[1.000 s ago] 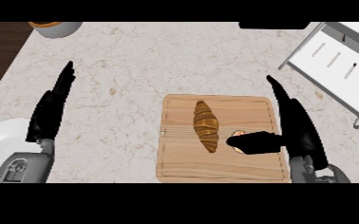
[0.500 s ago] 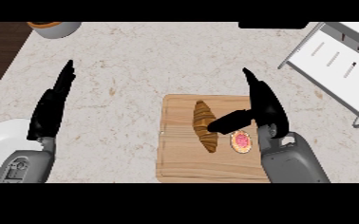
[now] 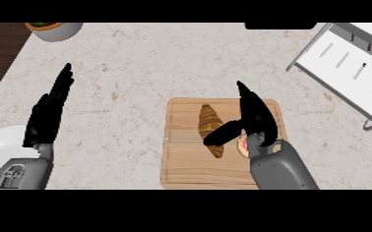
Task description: Pick the croissant from the cutting board and place it in the tiered basket
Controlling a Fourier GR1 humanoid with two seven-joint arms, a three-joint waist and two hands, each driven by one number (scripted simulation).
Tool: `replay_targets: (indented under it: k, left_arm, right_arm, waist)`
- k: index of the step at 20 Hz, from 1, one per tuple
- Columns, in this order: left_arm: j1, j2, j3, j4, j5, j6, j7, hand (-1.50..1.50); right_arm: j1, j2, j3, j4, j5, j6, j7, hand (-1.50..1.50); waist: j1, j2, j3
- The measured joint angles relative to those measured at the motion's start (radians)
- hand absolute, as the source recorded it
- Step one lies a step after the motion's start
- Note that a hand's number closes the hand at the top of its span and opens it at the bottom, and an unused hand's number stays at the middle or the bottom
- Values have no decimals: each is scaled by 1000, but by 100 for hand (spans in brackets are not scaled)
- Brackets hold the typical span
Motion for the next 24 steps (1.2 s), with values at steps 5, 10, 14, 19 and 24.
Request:
replay_targets:
  k: [5,10,14,19,24]
  left_arm:
    - [2,9,12,-13,4,-18,7,0]
    - [3,-10,8,-13,-7,-12,8,0]
    - [5,-10,13,-17,-10,-17,7,0]
    - [5,-12,14,-22,-17,-23,16,0]
    - [-9,-15,21,-15,-19,-29,16,0]
  right_arm:
    - [7,15,38,2,49,19,4,-150]
    - [-1,20,53,16,99,38,9,-150]
    - [-3,21,83,1,123,47,29,-150]
    - [-6,21,106,59,115,31,27,-150]
    - [-18,21,92,106,96,17,19,-150]
  waist:
    - [-1,-1,0]
    - [-1,-1,0]
    - [-1,-1,0]
    - [4,0,0]
    - [3,1,0]
